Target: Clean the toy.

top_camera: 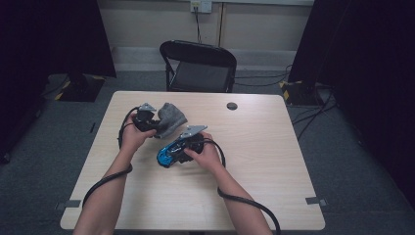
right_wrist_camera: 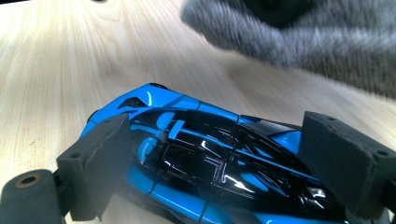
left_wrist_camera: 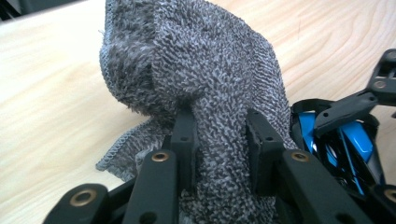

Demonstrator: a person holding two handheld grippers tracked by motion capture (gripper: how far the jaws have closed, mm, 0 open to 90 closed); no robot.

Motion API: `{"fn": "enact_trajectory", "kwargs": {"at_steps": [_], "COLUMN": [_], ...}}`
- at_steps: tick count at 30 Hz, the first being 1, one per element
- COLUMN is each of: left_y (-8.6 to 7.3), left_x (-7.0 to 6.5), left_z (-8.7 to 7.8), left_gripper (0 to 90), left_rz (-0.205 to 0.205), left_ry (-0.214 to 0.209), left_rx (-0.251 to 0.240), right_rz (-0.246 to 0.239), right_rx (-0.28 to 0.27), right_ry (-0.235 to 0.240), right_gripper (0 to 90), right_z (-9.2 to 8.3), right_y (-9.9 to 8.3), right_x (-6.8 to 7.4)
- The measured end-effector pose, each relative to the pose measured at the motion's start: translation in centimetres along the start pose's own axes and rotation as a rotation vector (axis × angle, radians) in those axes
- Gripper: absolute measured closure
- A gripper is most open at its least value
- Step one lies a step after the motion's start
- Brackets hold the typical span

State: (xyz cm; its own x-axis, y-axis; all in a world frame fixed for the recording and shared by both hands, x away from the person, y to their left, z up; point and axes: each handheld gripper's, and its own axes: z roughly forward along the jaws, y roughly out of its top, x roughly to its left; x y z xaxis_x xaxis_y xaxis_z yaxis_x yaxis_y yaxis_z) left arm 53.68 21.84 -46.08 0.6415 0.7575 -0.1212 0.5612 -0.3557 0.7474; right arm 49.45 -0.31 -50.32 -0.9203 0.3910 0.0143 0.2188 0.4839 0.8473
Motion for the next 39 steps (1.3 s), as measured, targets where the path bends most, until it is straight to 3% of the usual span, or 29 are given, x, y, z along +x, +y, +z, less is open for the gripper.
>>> {"fn": "enact_trajectory", "kwargs": {"at_steps": [3,6,17,32,39], "left_y": [-0.1,-0.1,-0.4,-0.8,-1.0], "left_x": [-0.3,-0.6,-1.7,-2.1,-2.1], "left_z": [1.0,1.8,3.6,3.5,3.3], "left_gripper": [68.6,68.5,68.5,69.0,69.1], "left_rz": [-0.004,0.021,0.058,0.089,0.083], "left_ry": [-0.005,-0.007,-0.062,-0.085,-0.087], "left_rx": [0.009,0.024,0.094,0.093,0.087], "right_rz": [0.001,0.000,0.001,0.003,0.002], "right_rx": [0.000,0.000,0.001,0.001,0.001], "right_ry": [-0.001,-0.001,-0.002,-0.002,-0.001], "right_gripper": [9.8,9.8,9.8,9.7,9.8], "right_z": [0.0,0.0,0.0,0.0,0.0], "right_y": [0.0,0.0,0.0,0.0,0.0], "right_x": [0.0,0.0,0.0,0.0,0.0]}}
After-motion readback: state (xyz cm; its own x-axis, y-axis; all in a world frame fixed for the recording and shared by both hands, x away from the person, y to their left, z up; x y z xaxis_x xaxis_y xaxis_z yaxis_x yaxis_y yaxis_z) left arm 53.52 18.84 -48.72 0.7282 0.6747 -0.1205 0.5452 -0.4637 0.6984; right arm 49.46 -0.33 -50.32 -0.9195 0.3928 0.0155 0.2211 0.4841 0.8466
